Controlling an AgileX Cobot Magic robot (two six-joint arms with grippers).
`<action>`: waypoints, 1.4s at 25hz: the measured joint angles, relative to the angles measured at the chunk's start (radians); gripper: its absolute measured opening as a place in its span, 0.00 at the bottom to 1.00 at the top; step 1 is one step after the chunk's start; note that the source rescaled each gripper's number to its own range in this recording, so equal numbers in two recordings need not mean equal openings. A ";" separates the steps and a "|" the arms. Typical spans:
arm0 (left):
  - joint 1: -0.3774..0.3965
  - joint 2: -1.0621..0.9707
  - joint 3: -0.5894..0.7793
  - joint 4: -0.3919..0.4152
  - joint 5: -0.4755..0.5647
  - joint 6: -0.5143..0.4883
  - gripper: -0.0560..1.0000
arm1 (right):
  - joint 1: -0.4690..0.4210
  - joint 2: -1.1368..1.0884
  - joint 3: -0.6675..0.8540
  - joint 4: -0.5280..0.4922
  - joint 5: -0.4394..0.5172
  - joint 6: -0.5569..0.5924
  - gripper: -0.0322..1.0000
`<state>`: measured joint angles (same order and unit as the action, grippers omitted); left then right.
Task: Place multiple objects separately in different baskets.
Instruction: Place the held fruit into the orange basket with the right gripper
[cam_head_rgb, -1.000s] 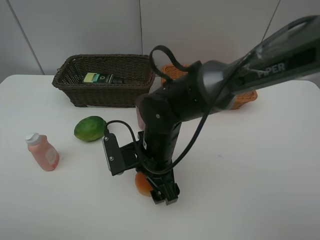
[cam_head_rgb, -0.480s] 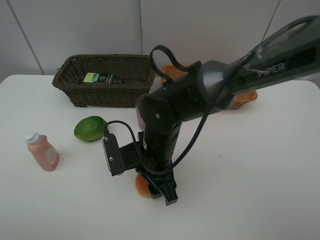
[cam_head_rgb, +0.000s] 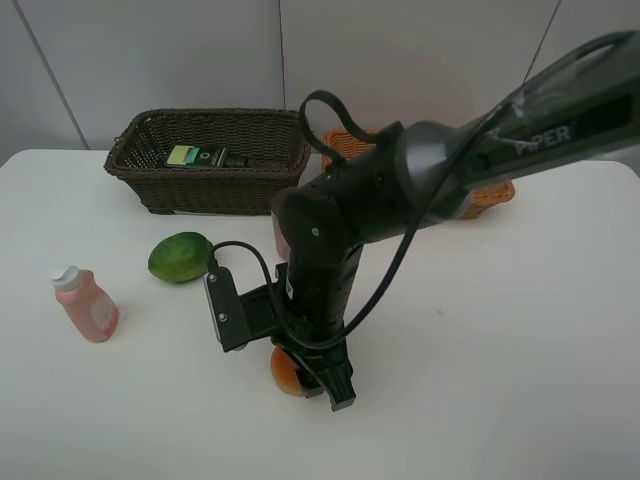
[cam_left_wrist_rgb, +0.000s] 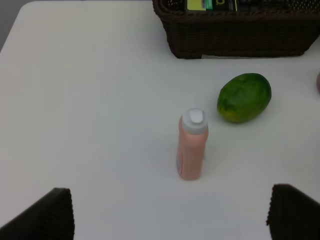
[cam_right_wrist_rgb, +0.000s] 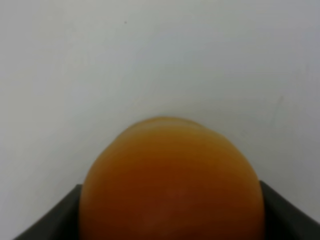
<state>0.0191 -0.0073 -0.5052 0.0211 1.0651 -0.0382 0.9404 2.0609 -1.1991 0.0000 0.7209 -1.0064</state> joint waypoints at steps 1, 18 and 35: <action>0.000 0.000 0.000 0.000 0.000 0.000 1.00 | 0.000 0.000 0.000 0.000 -0.001 0.000 0.03; 0.000 0.000 0.000 0.000 0.000 0.000 1.00 | 0.000 -0.011 -0.030 0.013 0.002 -0.001 0.03; 0.000 0.000 0.000 0.000 0.000 0.000 1.00 | -0.055 -0.175 -0.031 0.015 0.101 0.250 0.03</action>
<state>0.0191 -0.0073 -0.5052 0.0211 1.0651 -0.0382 0.8857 1.8856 -1.2305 0.0152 0.8217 -0.7567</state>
